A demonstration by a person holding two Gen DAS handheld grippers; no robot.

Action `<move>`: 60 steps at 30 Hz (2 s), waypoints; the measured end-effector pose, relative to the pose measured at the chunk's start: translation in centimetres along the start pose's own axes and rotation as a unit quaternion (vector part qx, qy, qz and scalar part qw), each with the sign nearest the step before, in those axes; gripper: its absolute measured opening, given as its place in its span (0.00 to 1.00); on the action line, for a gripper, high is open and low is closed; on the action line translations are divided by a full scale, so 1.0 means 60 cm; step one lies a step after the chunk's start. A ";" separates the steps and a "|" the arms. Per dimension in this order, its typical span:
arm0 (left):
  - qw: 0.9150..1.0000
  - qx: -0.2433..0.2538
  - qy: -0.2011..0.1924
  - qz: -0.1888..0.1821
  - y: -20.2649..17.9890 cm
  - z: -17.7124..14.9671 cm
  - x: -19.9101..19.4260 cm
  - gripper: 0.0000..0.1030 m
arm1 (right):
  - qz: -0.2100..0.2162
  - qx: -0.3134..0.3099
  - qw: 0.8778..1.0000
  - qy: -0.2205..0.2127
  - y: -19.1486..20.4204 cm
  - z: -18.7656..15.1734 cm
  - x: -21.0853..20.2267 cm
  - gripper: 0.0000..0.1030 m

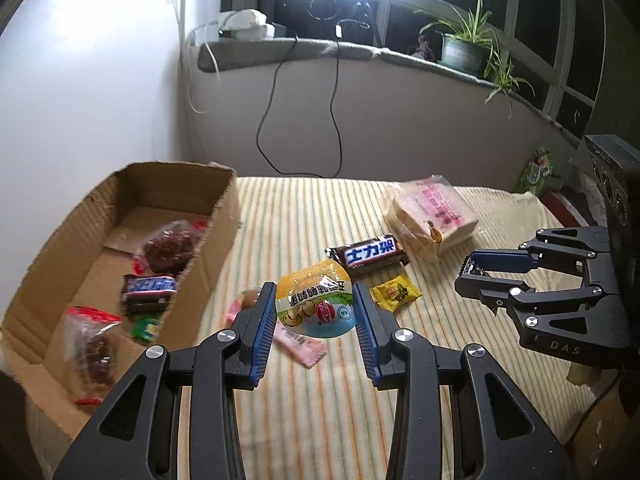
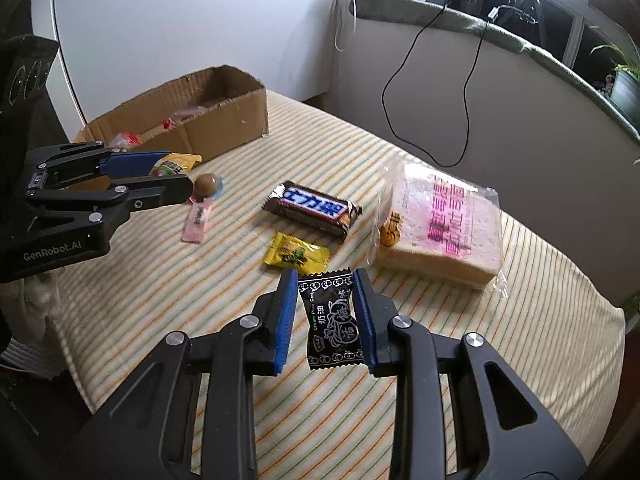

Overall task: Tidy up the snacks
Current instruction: 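Carry both candies into the box and open both tools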

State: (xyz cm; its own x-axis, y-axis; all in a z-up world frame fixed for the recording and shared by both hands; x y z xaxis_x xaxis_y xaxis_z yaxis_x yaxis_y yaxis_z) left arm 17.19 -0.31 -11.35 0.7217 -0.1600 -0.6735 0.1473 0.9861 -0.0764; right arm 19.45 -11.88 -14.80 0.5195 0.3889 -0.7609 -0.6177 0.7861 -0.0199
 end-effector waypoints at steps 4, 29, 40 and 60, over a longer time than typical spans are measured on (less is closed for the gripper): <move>1.000 -0.007 -0.012 0.011 0.024 0.006 -0.022 0.35 | 0.001 -0.005 1.000 -0.010 0.010 0.016 -0.010 0.28; 0.991 -0.084 -0.029 0.101 0.263 -0.004 -0.069 0.35 | 0.058 -0.061 0.995 -0.053 0.180 0.189 0.037 0.28; 0.989 -0.093 -0.022 0.115 0.309 -0.008 -0.060 0.35 | 0.097 -0.079 0.991 -0.051 0.263 0.248 0.090 0.28; 0.988 -0.096 -0.022 0.122 0.320 -0.008 -0.058 0.45 | 0.121 -0.049 0.990 -0.048 0.273 0.279 0.130 0.64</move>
State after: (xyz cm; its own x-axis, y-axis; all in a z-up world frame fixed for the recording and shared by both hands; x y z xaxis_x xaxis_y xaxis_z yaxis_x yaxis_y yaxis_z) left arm 17.18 19.21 -10.82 0.7498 0.0857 -0.6561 -0.1626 0.9850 -0.0572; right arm 23.24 12.06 -10.19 0.4004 0.6075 -0.6860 -0.7831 0.6156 0.0880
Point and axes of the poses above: each gripper's, at about its wrist camera, not at the fingertips, and x roughly the way its jaws point, y to its left, z to its top, the point moved 10 cm from there along x, roughly the way its jaws point
